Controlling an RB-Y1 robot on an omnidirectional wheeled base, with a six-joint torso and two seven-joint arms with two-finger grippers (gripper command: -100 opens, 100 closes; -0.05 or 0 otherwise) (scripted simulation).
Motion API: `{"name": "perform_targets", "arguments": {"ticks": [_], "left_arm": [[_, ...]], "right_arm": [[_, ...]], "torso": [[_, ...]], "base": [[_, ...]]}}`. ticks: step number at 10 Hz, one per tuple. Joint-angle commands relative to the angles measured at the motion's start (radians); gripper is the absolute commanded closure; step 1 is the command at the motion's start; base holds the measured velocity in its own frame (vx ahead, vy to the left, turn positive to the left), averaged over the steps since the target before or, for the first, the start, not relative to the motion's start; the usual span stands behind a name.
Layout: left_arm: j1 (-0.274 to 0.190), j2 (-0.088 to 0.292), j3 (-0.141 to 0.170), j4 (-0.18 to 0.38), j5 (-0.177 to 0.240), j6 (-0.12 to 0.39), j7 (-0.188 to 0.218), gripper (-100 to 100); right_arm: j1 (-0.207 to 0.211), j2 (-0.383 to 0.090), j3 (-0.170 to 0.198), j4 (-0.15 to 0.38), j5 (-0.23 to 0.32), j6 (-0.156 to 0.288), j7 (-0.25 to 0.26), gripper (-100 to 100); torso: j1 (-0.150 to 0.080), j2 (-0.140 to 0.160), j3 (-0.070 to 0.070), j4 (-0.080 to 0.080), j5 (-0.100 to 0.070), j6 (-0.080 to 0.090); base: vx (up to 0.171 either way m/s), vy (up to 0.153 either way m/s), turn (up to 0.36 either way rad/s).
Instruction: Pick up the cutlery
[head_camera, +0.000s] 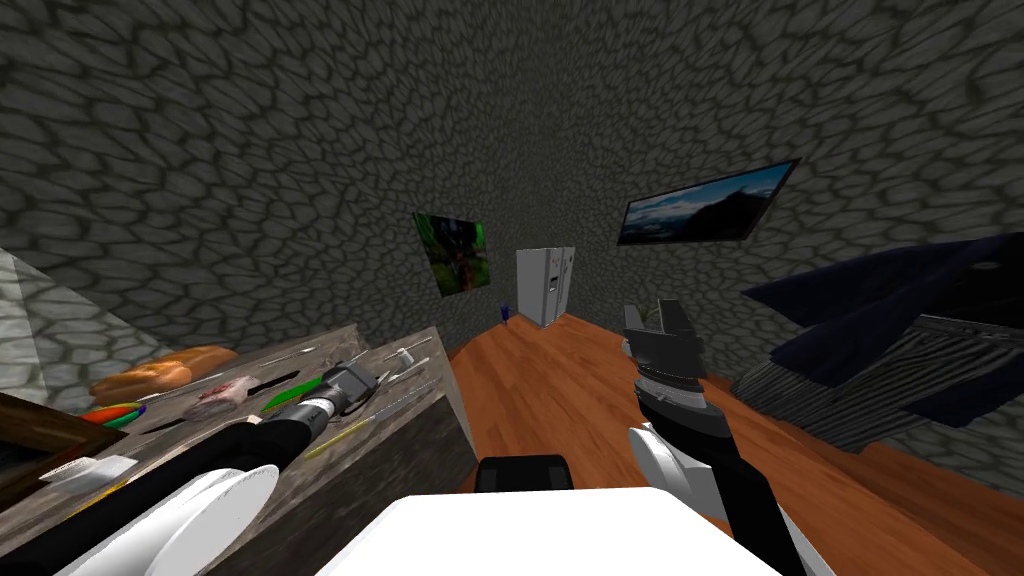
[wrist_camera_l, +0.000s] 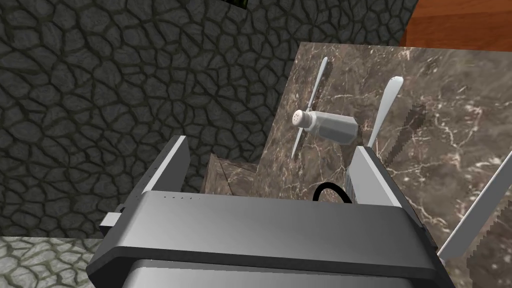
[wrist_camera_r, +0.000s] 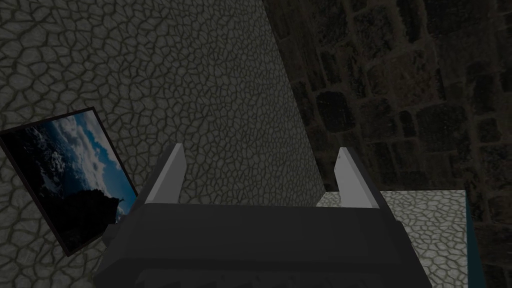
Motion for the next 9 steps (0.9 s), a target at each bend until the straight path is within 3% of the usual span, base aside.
{"name": "perform_targets", "arguments": {"ticks": [1, 2, 4, 5, 9], "left_arm": [[0.007, 0.004, 0.008, -0.003, 0.010, 0.043, 0.003, -100], [0.025, 0.009, 0.027, 0.006, 0.036, 0.077, 0.015, -100], [0.025, 0.009, 0.027, 0.006, 0.036, 0.124, 0.015, -100], [0.044, 0.015, 0.044, 0.016, 0.060, 0.157, 0.026, -100], [0.063, 0.021, 0.059, 0.028, 0.083, 0.266, 0.036, -100]], "right_arm": [[0.000, 0.000, 0.000, 0.000, 0.000, 0.000, 0.000, 0], [0.000, 0.000, 0.000, 0.000, 0.000, 0.000, 0.000, 0], [0.000, 0.000, 0.000, 0.000, 0.000, 0.000, 0.000, 0], [0.000, 0.000, 0.000, 0.000, 0.000, 0.000, 0.000, 0], [0.000, 0.000, 0.000, 0.000, 0.000, 0.000, 0.000, 0]], "torso": [[0.000, 0.000, 0.000, 0.000, 0.000, 0.000], [0.000, 0.001, 0.001, 0.000, 0.000, 0.000], [0.001, 0.000, 0.000, 0.000, 0.000, 0.000], [0.000, 0.001, 0.001, 0.000, 0.000, 0.000], [0.001, 0.000, 0.000, 0.000, 0.000, 0.001]], "base": [[0.021, 0.005, 0.035], [0.050, 0.018, -0.139], [0.036, 0.012, -0.062], [0.044, 0.008, -0.169], [0.040, 0.014, -0.089]]}}
